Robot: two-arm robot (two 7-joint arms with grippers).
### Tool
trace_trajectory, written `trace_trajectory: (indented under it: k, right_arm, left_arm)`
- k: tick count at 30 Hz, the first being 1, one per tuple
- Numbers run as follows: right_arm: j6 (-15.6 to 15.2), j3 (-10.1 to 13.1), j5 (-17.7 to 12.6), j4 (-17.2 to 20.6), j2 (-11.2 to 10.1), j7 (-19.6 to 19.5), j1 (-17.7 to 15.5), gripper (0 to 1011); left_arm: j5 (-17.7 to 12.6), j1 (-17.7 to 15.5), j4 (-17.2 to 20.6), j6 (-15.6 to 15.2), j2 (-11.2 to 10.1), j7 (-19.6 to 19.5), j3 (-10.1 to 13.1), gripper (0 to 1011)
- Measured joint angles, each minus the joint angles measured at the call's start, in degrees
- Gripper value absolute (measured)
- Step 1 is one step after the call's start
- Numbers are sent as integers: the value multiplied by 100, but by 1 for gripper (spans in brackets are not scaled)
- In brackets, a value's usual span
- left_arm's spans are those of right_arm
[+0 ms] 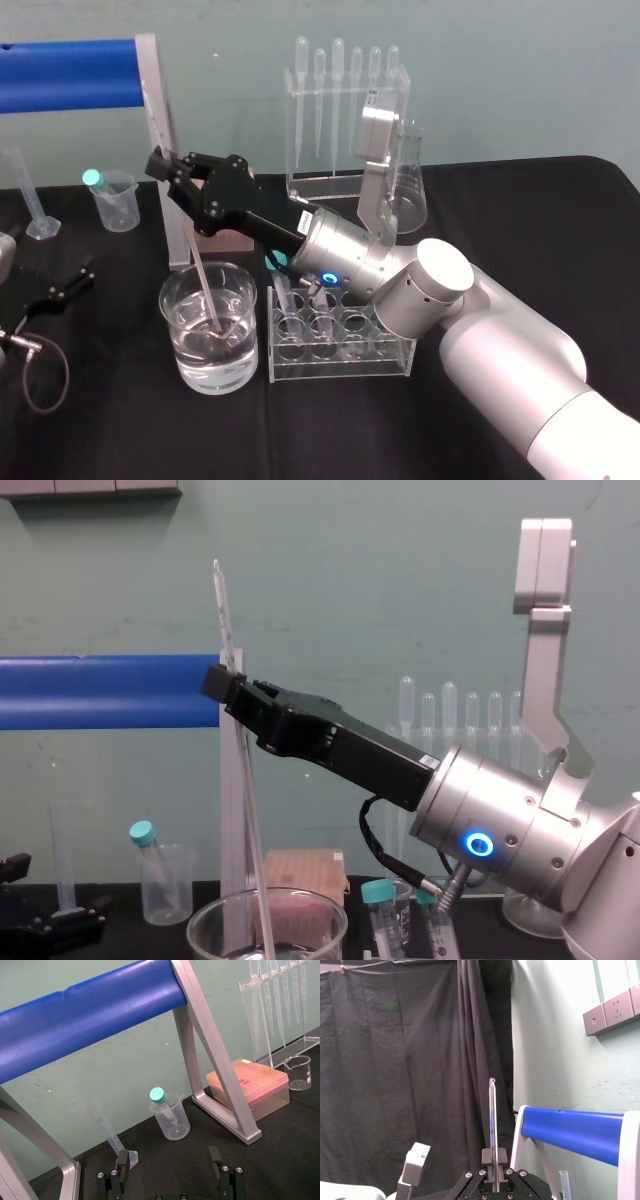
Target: Hold the thermometer with one hand and immerse one end into the beaker, then reinsert it into the test tube rack.
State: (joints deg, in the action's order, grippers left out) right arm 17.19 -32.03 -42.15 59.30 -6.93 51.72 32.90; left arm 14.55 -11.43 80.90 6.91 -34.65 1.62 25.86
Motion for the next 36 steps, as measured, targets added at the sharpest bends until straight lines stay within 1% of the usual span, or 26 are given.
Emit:
trace_trajectory:
  k: [8, 36]
  right_arm:
    - [-40, -22, 74, -43, 5, -32, 23, 57]
    - [-62, -20, 69, -43, -2, -26, 29, 56]
  left_arm:
    - [0, 0, 0, 0, 0, 0, 0, 1008]
    - [0, 0, 0, 0, 0, 0, 0, 1008]
